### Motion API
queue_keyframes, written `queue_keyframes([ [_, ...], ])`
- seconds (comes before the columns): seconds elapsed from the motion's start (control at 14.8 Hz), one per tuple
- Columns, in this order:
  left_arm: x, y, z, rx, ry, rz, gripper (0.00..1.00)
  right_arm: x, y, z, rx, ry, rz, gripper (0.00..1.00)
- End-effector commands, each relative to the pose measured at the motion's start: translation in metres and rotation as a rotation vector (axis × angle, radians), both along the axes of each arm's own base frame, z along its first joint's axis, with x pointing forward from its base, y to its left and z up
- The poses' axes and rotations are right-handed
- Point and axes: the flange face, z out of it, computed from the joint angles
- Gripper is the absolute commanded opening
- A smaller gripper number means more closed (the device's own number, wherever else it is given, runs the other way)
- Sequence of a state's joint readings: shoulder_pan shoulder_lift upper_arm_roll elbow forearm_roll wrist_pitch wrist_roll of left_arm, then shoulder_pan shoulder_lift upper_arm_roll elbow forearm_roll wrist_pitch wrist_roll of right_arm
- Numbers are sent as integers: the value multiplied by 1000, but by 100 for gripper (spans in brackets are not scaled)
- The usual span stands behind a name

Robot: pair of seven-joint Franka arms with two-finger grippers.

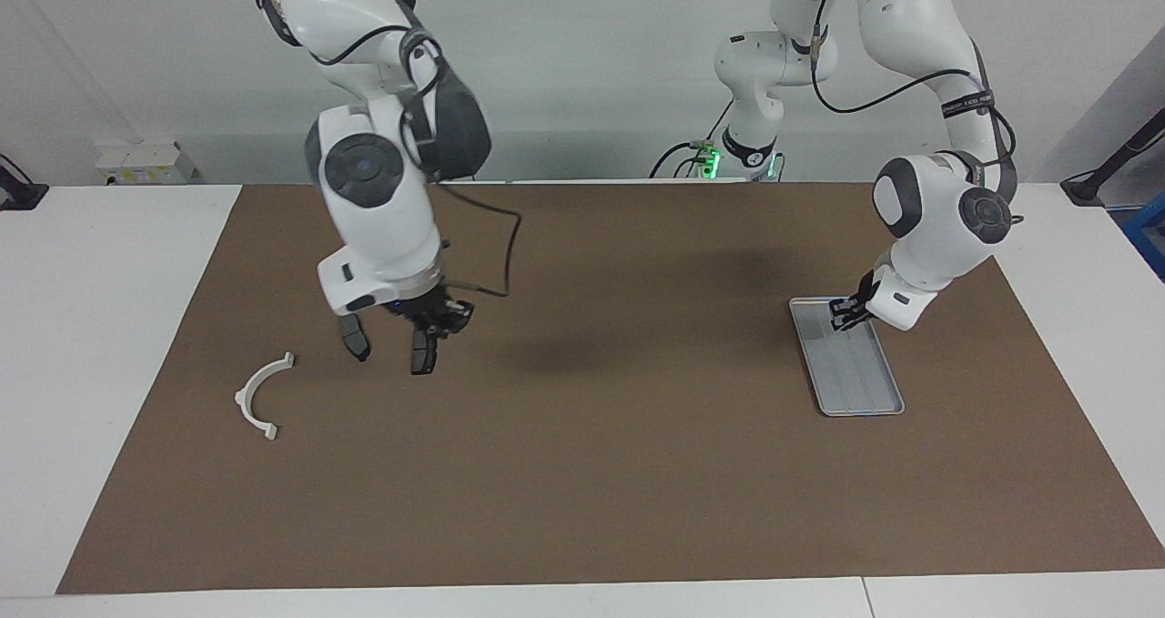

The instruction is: Pick bearing gear from pile to tray

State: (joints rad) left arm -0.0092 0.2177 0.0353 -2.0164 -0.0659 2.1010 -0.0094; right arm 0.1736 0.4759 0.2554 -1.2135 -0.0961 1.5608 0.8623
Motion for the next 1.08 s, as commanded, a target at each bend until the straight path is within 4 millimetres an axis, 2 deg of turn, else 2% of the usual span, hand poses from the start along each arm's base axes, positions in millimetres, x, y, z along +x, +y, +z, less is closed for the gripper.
queue_keyframes([
  [0.0,-29,-4,-11,-4,-39,-49,26,-22,83,-4,46,-21,-206,0],
  [0.13,-31,-1,-15,-4,-45,-49,28,-44,146,-10,86,-70,-266,0],
  [0.2,-31,1,-16,-4,-44,-47,28,-49,163,-26,94,-82,-292,0],
  [0.34,-37,2,-20,-7,-38,-66,29,-61,203,-72,84,-95,-306,0],
  [0.4,-36,4,-19,-7,-37,-64,37,-66,223,-106,53,-119,-308,0],
  [0.54,-33,3,-15,-7,-37,-66,67,-57,236,-146,65,-179,-335,0],
  [0.74,-21,2,0,-7,-33,-40,69,-49,237,-182,77,-191,-333,0],
  [0.81,-14,-4,7,-2,-41,-4,69,-49,236,-192,77,-205,-325,0],
  [0.88,-10,-12,7,4,-50,42,69,-47,231,-199,86,-214,-327,0],
  [1.01,-8,-41,7,12,-68,89,69,-48,231,-200,87,-215,-326,0],
])
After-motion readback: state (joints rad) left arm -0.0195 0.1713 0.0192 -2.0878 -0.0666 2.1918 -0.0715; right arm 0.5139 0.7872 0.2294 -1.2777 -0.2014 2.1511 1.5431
